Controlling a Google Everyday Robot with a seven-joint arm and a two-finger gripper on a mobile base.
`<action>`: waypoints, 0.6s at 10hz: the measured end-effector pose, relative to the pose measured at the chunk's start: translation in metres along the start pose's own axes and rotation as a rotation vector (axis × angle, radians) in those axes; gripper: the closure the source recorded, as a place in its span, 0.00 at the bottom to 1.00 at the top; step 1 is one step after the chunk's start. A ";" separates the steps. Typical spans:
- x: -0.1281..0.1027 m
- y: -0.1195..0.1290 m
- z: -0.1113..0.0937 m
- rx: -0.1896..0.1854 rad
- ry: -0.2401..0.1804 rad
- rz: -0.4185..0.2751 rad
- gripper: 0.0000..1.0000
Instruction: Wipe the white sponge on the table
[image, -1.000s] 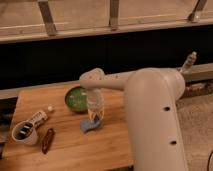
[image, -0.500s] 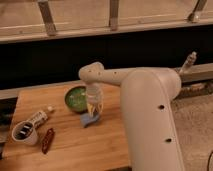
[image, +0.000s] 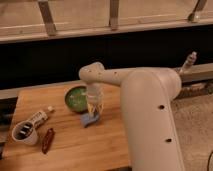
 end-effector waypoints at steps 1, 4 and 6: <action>0.000 0.000 0.000 0.000 0.000 0.000 0.92; 0.000 0.000 0.000 0.000 0.000 0.001 0.99; 0.000 -0.001 0.000 0.000 0.000 0.001 0.90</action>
